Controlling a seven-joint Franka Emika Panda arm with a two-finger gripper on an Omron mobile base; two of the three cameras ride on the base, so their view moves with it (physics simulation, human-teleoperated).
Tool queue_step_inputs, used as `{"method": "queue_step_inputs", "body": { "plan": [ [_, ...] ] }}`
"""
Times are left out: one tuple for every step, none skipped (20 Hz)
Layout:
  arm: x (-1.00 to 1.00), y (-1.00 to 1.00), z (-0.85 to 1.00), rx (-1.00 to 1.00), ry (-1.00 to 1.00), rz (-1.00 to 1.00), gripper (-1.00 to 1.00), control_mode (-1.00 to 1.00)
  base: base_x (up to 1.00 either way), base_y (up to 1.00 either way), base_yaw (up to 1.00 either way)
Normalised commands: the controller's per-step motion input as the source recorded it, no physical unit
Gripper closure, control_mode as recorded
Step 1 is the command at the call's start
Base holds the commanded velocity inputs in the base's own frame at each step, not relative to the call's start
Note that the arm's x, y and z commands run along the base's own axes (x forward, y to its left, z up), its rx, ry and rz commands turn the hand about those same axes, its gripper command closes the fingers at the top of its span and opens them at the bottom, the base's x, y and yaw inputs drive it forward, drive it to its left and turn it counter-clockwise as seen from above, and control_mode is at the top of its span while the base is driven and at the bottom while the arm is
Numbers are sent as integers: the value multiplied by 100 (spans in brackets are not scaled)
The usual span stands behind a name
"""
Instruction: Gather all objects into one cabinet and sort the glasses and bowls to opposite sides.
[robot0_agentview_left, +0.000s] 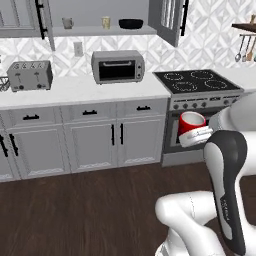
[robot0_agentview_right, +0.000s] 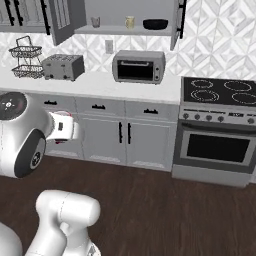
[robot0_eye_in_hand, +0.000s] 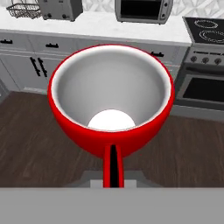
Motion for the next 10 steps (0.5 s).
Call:
{"method": "queue_step_inputs", "body": {
  "plan": [
    [0, 0, 0, 0, 0, 0, 100, 100, 100, 0, 0],
    [0, 0, 0, 0, 0, 0, 100, 100, 100, -9, 0],
    [0, 0, 0, 0, 0, 0, 100, 100, 100, -13, 0],
    [0, 0, 0, 0, 0, 0, 100, 100, 100, -4, 0],
    [0, 0, 0, 0, 0, 0, 100, 100, 100, 0, 0],
    [0, 0, 0, 0, 0, 0, 100, 100, 100, 0, 0],
    [0, 0, 0, 0, 0, 0, 100, 100, 100, 0, 0],
    [0, 0, 0, 0, 0, 0, 100, 100, 100, 12, 0],
    [0, 0, 0, 0, 0, 0, 100, 100, 100, 21, 0],
    [0, 0, 0, 0, 0, 0, 100, 100, 100, 27, 0]
  ]
}}
